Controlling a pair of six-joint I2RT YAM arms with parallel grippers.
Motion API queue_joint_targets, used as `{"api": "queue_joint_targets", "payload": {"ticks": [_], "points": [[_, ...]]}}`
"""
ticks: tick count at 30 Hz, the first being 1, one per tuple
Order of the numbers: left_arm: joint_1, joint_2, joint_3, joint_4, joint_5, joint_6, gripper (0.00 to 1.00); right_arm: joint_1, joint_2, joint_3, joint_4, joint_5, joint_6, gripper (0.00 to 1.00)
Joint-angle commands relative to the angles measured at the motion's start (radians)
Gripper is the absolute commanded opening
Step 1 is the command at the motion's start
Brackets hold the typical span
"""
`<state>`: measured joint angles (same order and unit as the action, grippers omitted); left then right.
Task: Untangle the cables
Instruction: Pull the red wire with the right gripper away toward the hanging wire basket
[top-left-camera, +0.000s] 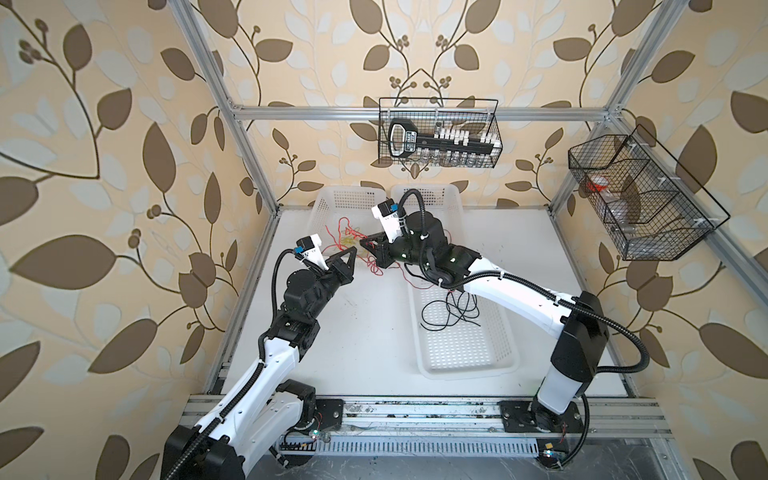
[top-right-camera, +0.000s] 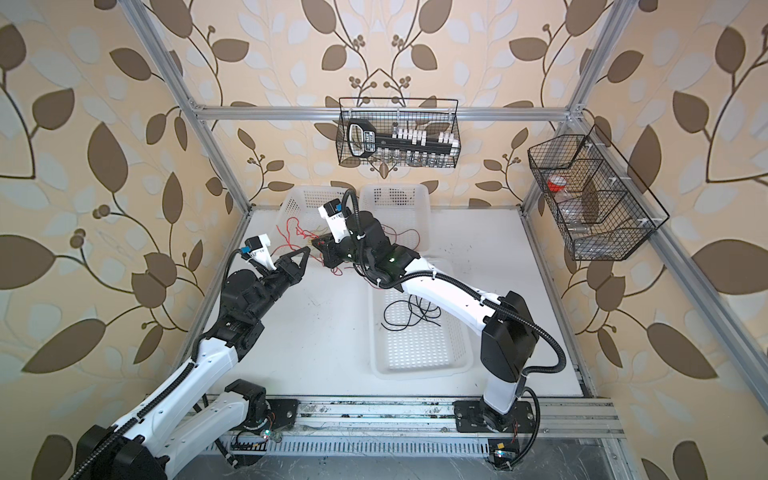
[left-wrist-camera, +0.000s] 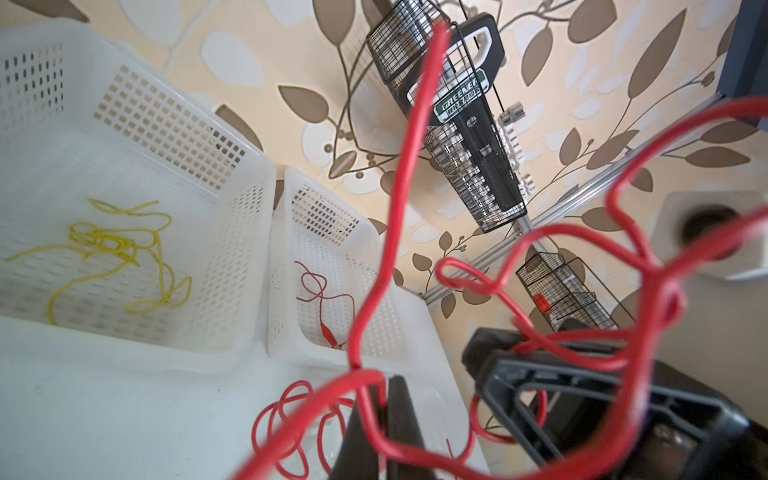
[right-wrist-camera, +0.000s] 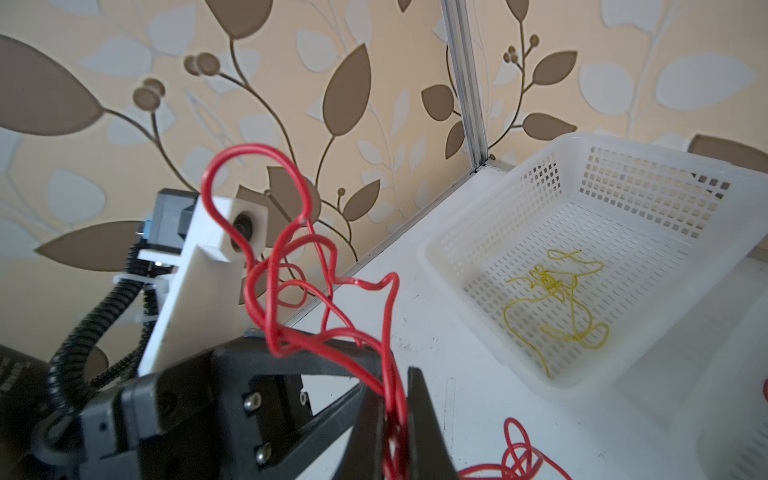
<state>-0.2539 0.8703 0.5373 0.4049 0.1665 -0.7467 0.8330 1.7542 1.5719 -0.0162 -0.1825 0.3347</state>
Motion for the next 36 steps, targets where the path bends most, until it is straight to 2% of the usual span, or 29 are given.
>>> {"api": "queue_joint_targets", "payload": {"ticks": [1,5,12,18,27,31,36], "points": [[0.007,-0.013,0.055,-0.077,-0.071,0.038,0.00,-0.023,-0.071,-0.029,0.010,0.009,-0.011,0.00],[0.007,-0.041,0.081,-0.222,-0.173,0.069,0.00,-0.104,-0.129,-0.074,0.000,0.049,-0.018,0.00],[0.010,-0.084,0.161,-0.522,-0.442,0.131,0.00,-0.333,-0.299,-0.206,-0.015,0.120,-0.014,0.00],[0.014,-0.066,0.216,-0.671,-0.595,0.136,0.00,-0.506,-0.457,-0.338,-0.021,0.164,-0.005,0.00],[0.042,-0.077,0.278,-0.833,-0.810,0.155,0.00,-0.633,-0.599,-0.412,-0.101,0.300,-0.061,0.00],[0.067,-0.066,0.281,-0.851,-0.858,0.144,0.00,-0.660,-0.649,-0.411,-0.146,0.387,-0.096,0.00],[0.120,-0.014,0.302,-0.893,-0.833,0.112,0.00,-0.702,-0.711,-0.409,-0.188,0.438,-0.124,0.00]]}}
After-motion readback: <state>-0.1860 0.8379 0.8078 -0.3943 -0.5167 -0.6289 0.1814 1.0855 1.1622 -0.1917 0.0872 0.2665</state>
